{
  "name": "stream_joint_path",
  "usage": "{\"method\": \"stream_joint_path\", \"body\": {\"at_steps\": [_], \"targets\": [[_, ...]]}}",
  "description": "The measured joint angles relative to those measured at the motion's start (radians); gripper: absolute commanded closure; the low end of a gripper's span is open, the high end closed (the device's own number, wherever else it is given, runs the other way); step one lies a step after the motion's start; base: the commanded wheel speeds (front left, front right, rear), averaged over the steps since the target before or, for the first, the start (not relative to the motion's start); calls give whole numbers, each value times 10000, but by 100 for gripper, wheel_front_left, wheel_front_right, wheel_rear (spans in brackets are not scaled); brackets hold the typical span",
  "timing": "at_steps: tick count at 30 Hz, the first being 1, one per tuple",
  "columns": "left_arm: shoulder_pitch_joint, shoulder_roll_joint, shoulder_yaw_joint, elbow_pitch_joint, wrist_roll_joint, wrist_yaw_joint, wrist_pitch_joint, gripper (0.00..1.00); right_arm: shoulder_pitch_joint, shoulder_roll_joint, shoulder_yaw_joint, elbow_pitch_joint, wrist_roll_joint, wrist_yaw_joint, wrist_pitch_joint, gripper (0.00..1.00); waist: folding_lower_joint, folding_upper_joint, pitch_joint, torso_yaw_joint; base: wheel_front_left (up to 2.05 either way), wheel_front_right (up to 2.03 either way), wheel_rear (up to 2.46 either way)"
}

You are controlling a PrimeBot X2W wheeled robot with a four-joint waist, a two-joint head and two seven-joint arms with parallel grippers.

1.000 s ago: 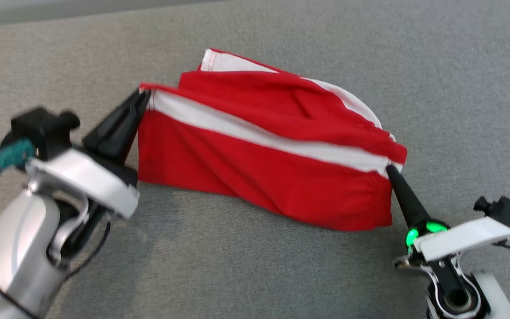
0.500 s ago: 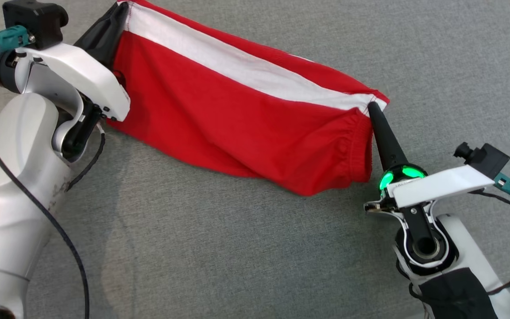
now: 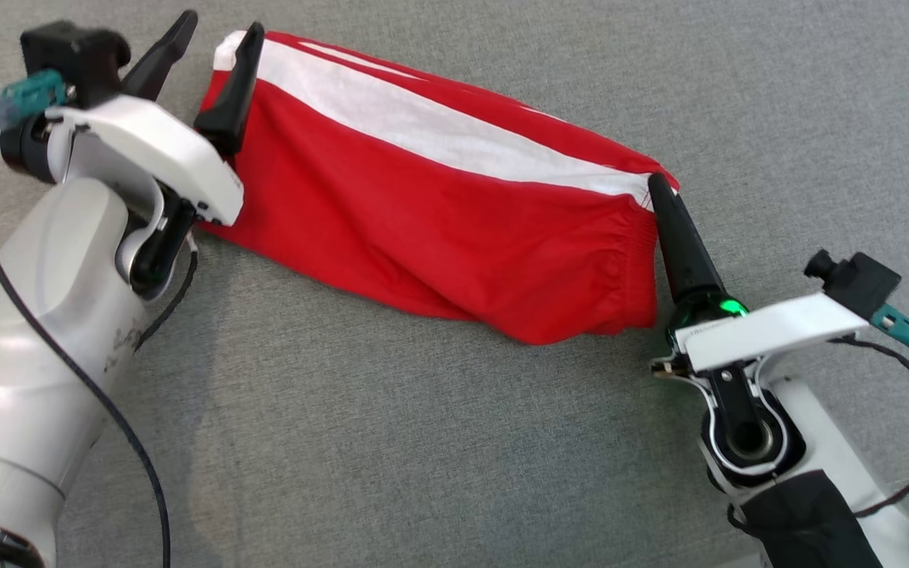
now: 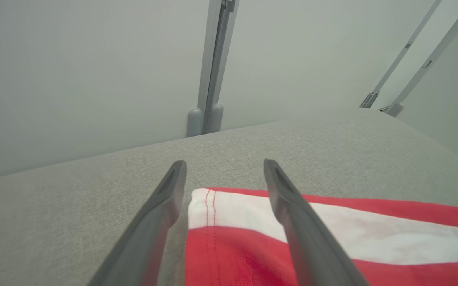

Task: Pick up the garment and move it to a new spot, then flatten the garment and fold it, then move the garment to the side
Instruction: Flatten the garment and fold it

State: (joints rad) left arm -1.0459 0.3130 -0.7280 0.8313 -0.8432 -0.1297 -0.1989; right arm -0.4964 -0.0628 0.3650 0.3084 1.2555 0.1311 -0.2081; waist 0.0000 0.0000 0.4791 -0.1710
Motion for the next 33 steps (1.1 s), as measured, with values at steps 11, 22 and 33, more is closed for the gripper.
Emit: {"method": "stream_joint_path", "body": {"at_steps": [11, 22, 33], "targets": [[2816, 828, 2021, -2692, 1331, 1058, -612, 0, 1431, -777, -957, -330, -2520, -4, -391, 0, 0, 0, -866, 598, 0, 0, 0], [6650, 1195, 3774, -6527, 2934, 2690, -614, 0, 1806, -721, -2316, -913, -5868, -4, -339, 0, 0, 0, -1857, 1040, 0, 0, 0], [8699, 1352, 3902, -7981, 3227, 3603, -594, 0, 2985, -391, -3476, -1708, -9313, -4, 274, 0, 0, 0, -2734, 1193, 0, 0, 0]]}}
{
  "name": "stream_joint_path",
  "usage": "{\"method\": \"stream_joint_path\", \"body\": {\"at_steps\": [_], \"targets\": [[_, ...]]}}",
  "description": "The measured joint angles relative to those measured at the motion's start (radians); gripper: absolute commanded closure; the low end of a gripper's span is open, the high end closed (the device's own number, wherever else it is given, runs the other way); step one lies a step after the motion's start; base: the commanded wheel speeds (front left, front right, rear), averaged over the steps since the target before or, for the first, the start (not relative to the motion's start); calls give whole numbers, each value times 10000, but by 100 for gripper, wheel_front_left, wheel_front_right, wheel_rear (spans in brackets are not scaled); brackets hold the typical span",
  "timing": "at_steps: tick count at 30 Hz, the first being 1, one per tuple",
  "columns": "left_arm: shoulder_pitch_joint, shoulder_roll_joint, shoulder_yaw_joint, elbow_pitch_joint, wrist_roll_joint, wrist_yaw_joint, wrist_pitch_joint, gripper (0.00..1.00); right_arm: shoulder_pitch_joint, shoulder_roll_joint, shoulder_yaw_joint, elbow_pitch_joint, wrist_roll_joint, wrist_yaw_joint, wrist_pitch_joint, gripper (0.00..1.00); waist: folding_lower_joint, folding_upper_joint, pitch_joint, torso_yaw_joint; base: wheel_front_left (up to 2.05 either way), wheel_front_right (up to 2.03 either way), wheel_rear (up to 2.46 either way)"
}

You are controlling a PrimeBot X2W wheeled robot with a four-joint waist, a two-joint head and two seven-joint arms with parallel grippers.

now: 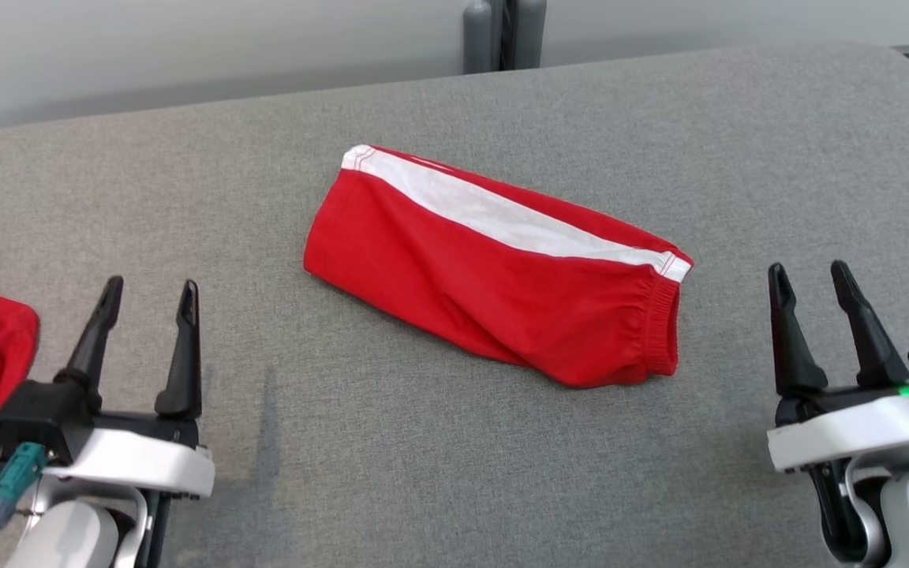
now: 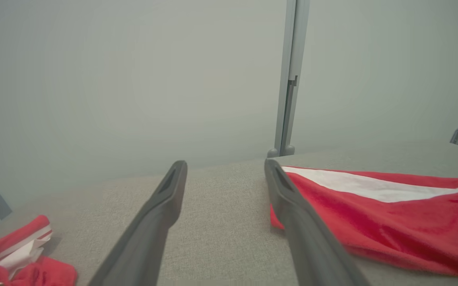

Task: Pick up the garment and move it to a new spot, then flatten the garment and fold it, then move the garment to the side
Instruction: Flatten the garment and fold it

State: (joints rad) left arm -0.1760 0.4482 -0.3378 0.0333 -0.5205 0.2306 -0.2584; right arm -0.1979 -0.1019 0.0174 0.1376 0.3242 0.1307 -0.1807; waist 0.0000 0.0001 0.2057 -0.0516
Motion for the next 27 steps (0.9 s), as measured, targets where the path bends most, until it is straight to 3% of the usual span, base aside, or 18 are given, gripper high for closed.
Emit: {"method": "stream_joint_path", "body": {"at_steps": [8, 13, 27], "targets": [[776, -146, -188, -232, -13, 276, 90, 0, 1070, 284, -353, -454, -867, 2, 483, 0, 0, 0, -461, 50, 0, 0, 0], [914, -132, -249, -324, -69, 337, 205, 0, 1393, 387, -466, -663, -821, 0, 677, 0, 0, 0, -609, 50, 0, 0, 0], [544, -61, -485, -414, -63, 125, 374, 0, 1536, 479, -485, -871, -934, 0, 851, 0, 0, 0, -651, 87, 0, 0, 0]]}}
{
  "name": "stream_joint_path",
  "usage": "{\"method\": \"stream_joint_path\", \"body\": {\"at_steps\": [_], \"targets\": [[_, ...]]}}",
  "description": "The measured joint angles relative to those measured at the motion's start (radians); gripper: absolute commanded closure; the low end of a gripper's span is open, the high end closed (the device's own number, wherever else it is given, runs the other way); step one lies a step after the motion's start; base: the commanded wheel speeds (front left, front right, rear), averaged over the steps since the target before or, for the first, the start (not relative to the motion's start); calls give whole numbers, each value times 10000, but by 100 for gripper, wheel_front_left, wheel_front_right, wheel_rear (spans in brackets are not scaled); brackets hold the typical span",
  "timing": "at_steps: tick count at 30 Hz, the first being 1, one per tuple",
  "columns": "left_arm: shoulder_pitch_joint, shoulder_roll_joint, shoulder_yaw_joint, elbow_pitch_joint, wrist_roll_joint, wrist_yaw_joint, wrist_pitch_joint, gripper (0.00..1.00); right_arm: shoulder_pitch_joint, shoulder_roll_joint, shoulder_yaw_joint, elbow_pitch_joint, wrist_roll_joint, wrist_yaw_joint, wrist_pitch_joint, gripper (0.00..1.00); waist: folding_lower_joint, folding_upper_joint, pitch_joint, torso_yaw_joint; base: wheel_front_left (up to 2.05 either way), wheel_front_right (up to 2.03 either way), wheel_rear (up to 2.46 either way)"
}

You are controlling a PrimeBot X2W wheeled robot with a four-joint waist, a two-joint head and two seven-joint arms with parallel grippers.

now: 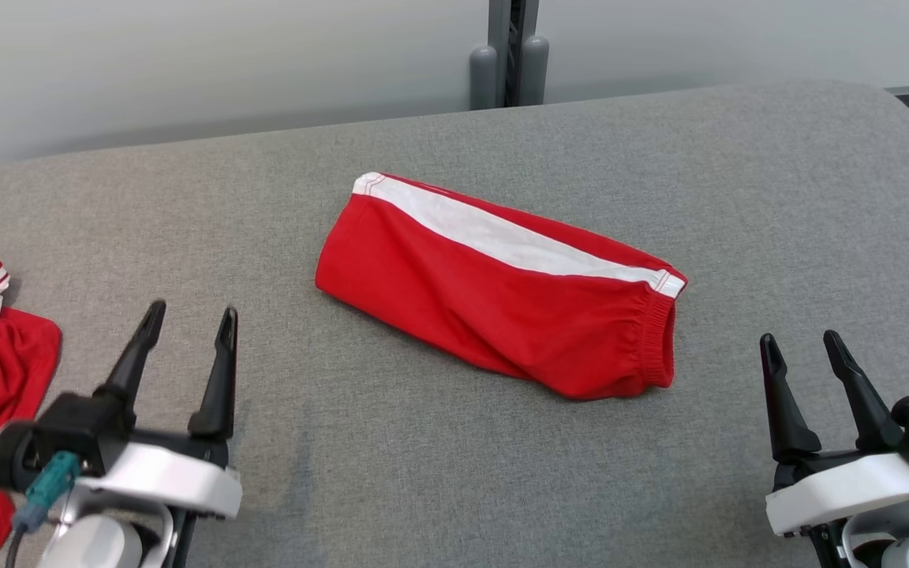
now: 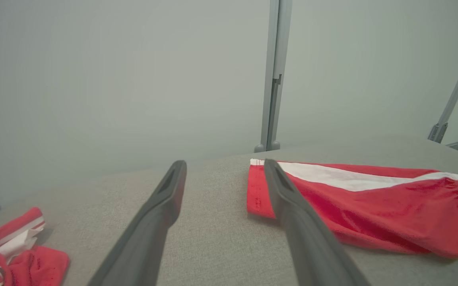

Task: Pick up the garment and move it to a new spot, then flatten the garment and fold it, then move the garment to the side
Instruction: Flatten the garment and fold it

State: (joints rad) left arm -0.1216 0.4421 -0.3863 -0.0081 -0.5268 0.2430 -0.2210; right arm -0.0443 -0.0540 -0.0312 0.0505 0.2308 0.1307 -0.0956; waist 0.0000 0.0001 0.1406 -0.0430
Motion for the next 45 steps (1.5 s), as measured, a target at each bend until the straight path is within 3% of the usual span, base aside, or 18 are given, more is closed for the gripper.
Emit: {"method": "stream_joint_path", "body": {"at_steps": [5, 8, 14, 17, 25, 31, 32, 33, 34, 40, 45], "targets": [[-1300, 56, -232, 311, 58, -627, 238, 0, -67, 13, 69, -56, -113, 0, 69, 0, 0, 0, 193, -81, 0, 0, 0], [-2311, -69, -474, 1051, -75, -1275, 552, 0, -207, 17, 171, -92, -132, 2, 73, 0, 0, 0, 392, -205, 0, 0, 0], [-4020, -667, -1089, 3718, -573, -2731, 1235, 0, -602, 31, 420, -48, -176, 0, 19, 0, 0, 0, 957, -603, 0, 0, 0], [-4656, -940, -1204, 5250, -888, -3241, 1386, 0, -776, 33, 546, -10, -178, 2, -75, 0, 0, 0, 1261, -838, 0, 0, 0], [-5887, -1227, -1605, 8307, -1467, -3664, 1536, 0, -988, 38, 777, 209, -46, 2, -282, 0, 0, 0, 1950, -1382, 0, 0, 0], [-6361, -1404, -2240, 8949, -2238, -3697, 1697, 2, -1079, 40, 802, 328, 8, 0, -372, 0, 0, 0, 2169, -1551, 0, 0, 0], [-6387, -1398, -2408, 8911, -2378, -3697, 1739, 50, -1089, 40, 794, 339, 12, 0, -374, 0, 0, 0, 2172, -1550, 0, 0, 0], [-6402, -1373, -2558, 8853, -2550, -3697, 1781, 91, -1096, 40, 788, 347, 31, 2, -374, 0, 0, 0, 2168, -1548, 0, 0, 0], [-6402, -1352, -2725, 8792, -2771, -3697, 1862, 100, -1097, 40, 780, 355, 46, 0, -374, 0, 0, 0, 2160, -1544, 0, 0, 0], [-6443, -1116, -3415, 8727, -3342, -3733, 1373, 100, -1109, 40, 775, 399, 67, 2, -374, 0, 0, 0, 2086, -1493, 0, 0, 0], [-6427, -1030, -3244, 8978, -3785, -3735, 86, 100, -1104, 42, 704, 393, -27, 0, -347, 0, 0, 0, 1943, -1264, 0, 0, 0]]}}
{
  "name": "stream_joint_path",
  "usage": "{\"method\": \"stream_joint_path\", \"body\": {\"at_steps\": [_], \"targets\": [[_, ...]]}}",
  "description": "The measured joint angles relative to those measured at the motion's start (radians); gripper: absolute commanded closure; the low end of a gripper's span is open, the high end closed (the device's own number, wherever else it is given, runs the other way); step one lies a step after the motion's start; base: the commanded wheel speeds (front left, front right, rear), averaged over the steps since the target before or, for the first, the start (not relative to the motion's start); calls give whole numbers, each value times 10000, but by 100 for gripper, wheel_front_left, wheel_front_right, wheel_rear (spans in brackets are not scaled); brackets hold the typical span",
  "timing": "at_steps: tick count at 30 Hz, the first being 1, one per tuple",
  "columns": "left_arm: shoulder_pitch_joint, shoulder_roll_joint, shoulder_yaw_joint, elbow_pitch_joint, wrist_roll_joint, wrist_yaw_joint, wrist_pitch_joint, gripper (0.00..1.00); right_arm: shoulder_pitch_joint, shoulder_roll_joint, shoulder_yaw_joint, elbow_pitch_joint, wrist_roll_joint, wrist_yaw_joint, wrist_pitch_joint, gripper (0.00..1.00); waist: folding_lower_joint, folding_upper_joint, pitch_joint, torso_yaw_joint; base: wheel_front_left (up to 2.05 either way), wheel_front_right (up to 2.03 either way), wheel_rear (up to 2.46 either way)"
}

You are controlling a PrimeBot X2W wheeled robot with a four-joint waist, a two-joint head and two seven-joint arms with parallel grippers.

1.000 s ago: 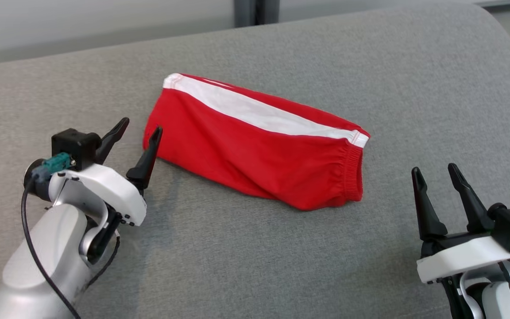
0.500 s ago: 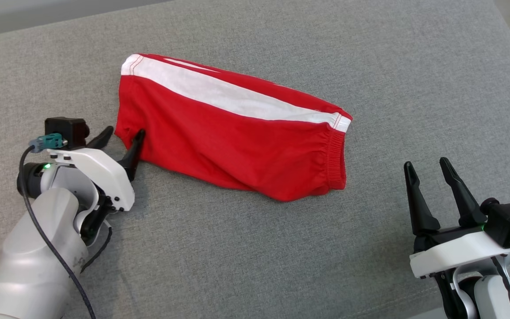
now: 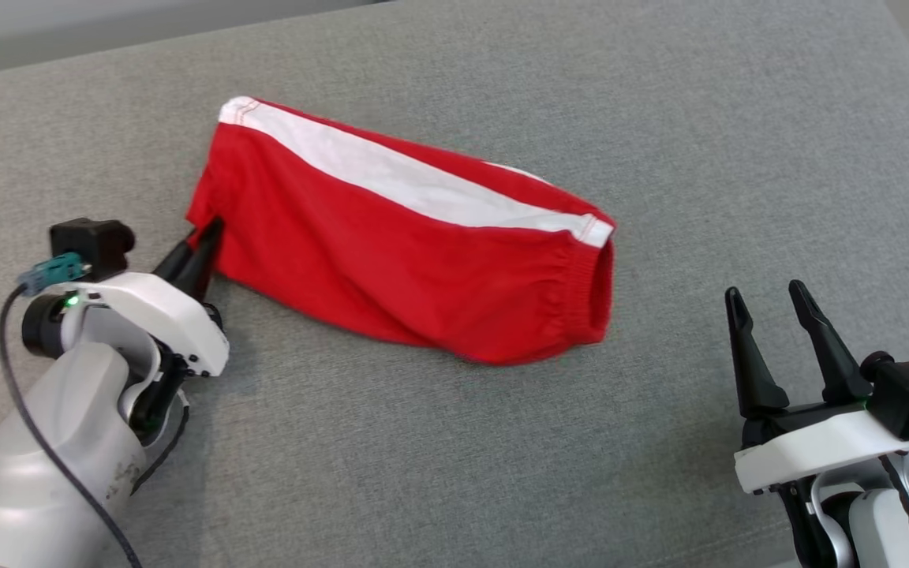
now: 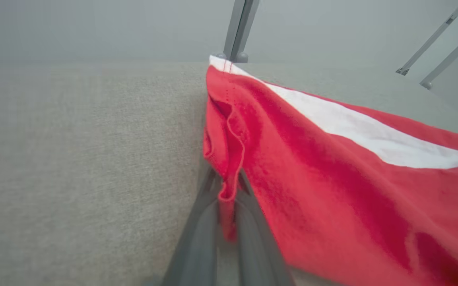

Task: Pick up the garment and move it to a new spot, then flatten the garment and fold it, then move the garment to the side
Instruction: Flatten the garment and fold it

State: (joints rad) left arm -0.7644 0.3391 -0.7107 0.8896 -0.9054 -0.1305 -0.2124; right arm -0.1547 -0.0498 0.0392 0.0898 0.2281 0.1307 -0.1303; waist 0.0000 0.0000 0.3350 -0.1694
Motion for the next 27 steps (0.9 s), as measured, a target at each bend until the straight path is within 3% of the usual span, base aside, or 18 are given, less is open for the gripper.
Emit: {"method": "stream_joint_path", "body": {"at_steps": [6, 12, 16, 20, 21, 22, 24, 27], "targets": [[900, -67, 802, -416, -146, 219, -453, 100, 20, 0, -123, -8, -197, 2, 173, 0, 0, 0, -229, 408, 0, 0, 0], [2663, -326, 2117, -2610, 552, 1049, -477, 100, 82, -136, -336, -6, -416, 0, 364, 0, 0, 0, -509, 955, 0, 0, 0], [4011, -612, 2592, -3822, 911, 1599, -477, 100, 108, -238, -318, 65, -439, 2, 508, 0, 0, 0, -760, 1198, 0, 0, 0], [4841, -746, 2669, -4451, 1014, 1827, -477, 100, 103, -301, -301, 157, -424, 2, 560, 0, 0, 0, -949, 1365, 0, 0, 0], [4959, -736, 2637, -4527, 1032, 1850, -477, 25, 99, -309, -295, 171, -420, 2, 577, 0, 0, 0, -984, 1391, 0, 0, 0], [4959, -736, 2637, -4527, 1032, 1850, -477, 0, 99, -309, -295, 171, -420, 2, 577, 0, 0, 0, -984, 1391, 0, 0, 0], [5082, -698, 2575, -4677, 1058, 1862, -476, 0, 61, -339, -251, 232, -412, 2, 602, 0, 0, 0, -1059, 1410, 0, 0, 0], [5242, -477, 2725, -5032, 1546, 2242, -476, 0, 0, -453, -190, 309, -424, 2, 629, 0, 0, 0, -1209, 1394, 0, 0, 0]]}}
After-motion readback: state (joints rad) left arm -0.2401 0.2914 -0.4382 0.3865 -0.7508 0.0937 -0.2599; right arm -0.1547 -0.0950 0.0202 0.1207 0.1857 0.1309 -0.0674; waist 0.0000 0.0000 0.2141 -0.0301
